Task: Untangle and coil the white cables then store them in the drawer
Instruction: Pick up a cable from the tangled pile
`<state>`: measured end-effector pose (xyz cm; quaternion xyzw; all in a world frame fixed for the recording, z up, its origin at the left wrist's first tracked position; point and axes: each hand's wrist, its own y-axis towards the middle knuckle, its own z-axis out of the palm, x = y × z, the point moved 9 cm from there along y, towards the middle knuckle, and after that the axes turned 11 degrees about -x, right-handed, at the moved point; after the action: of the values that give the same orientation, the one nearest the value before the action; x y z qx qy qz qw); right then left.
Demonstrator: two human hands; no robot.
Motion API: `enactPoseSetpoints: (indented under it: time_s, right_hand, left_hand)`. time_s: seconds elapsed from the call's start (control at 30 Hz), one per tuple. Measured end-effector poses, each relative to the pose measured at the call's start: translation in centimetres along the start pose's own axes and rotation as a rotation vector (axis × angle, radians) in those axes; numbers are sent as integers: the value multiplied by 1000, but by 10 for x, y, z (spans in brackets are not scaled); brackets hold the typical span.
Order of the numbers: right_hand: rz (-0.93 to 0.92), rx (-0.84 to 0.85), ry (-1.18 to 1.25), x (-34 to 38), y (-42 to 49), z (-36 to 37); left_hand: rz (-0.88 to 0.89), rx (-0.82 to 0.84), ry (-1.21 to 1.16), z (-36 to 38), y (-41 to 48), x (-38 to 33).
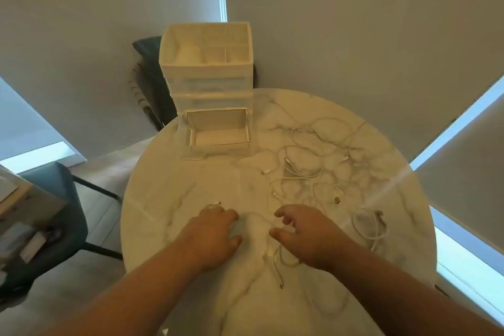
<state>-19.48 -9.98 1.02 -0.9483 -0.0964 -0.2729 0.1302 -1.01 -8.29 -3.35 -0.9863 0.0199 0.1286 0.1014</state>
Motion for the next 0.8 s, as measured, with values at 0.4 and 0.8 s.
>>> enactPoseSetpoints:
  time_s: [0.4, 0.8]
  right_hand:
    - [-119, -135, -56, -3, 24, 54]
    - [-207, -270, -231, -16, 49, 75]
  left_hand:
    - [-48, -402, -22, 40, 10, 28]
    - [6, -586, -294, 37, 7, 37]
